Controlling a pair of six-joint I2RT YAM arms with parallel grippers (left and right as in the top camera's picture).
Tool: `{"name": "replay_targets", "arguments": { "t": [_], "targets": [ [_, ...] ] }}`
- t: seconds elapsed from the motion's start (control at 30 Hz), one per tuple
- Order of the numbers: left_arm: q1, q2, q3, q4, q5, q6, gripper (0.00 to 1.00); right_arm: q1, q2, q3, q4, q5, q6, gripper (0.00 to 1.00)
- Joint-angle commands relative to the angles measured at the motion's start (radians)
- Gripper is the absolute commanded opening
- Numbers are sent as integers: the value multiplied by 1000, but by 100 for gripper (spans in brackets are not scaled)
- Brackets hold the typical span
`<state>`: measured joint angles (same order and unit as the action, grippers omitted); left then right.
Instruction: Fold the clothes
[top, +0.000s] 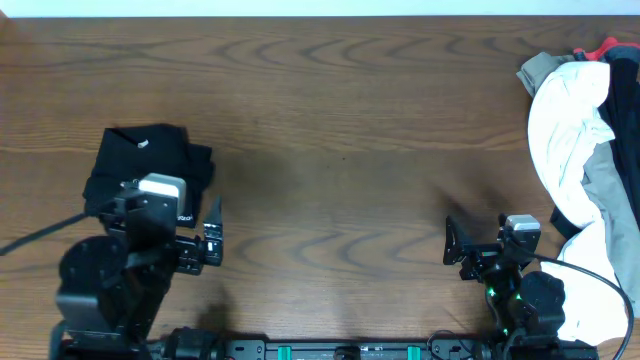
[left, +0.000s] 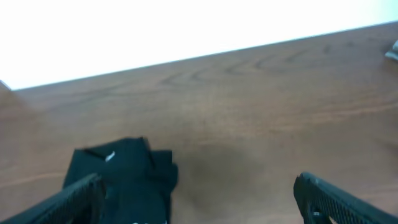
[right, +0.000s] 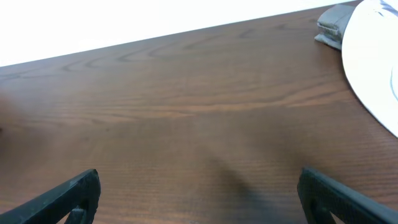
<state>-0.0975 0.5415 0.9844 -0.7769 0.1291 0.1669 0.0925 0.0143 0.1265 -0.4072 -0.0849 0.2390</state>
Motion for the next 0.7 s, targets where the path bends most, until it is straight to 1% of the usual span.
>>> {"name": "replay_targets", "arguments": {
  "t": [0.0,0.1,0.23,0.5,0.6,0.67],
  "targets": [
    [22,-86,-123,70,64,27,98,-7,-8,-7,-1,6,15,99],
    [59,-175,-250,163,117,27,98,-7,-8,-7,-1,6,15,99],
    [91,-291,-381,243,126,11,98,-7,-8,-7,-1,6,15,99],
    [98,-490,-529,264,126,11,98,-7,-8,-7,-1,6,15,100],
    [98,-537,-574,272,125,11,98,-7,-8,-7,-1,6,15,99],
    [98,-539,-596,282,126,7,98,-7,-8,-7,-1,6,15,99]
  ]
}}
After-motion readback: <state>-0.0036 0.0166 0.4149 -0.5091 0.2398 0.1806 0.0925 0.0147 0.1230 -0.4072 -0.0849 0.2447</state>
